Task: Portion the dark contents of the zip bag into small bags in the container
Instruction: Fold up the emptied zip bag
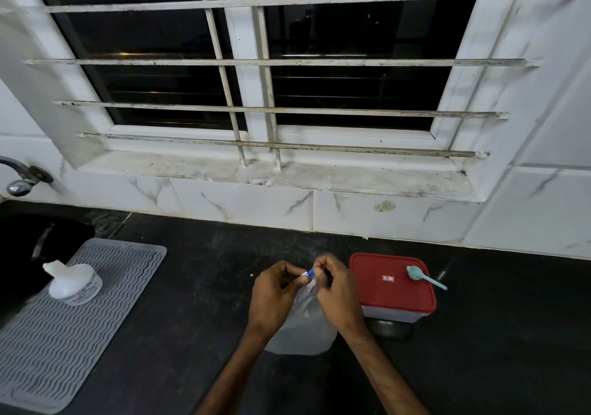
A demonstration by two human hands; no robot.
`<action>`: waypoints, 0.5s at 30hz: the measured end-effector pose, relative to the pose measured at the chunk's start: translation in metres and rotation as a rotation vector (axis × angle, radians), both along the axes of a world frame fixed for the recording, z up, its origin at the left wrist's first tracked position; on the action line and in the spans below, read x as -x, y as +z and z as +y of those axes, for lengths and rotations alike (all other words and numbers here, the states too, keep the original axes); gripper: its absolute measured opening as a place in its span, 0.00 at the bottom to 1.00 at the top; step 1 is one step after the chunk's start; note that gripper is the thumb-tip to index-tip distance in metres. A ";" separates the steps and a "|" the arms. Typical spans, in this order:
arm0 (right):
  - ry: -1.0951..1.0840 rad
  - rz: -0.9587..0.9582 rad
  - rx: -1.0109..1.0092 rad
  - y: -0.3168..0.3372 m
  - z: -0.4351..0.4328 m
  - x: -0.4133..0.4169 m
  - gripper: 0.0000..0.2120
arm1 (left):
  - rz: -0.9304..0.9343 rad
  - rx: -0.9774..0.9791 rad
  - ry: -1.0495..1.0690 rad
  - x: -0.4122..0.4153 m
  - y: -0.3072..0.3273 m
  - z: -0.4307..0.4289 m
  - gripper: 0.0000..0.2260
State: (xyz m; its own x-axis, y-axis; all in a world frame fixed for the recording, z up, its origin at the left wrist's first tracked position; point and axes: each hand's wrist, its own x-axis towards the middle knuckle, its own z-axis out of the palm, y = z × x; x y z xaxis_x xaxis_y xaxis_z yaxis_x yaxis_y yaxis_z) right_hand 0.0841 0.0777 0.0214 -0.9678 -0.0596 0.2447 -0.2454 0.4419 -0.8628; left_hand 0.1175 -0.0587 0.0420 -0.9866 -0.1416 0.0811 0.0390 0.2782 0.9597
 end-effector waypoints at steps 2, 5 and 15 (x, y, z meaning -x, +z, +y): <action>-0.044 -0.035 0.100 0.002 0.006 0.004 0.08 | -0.029 0.046 0.035 -0.001 -0.005 0.000 0.03; -0.030 -0.093 0.265 0.006 0.012 0.005 0.06 | -0.047 0.093 0.073 -0.001 -0.009 0.000 0.02; -0.074 -0.172 0.501 -0.001 0.008 0.008 0.06 | -0.048 0.094 0.077 -0.002 -0.007 0.004 0.02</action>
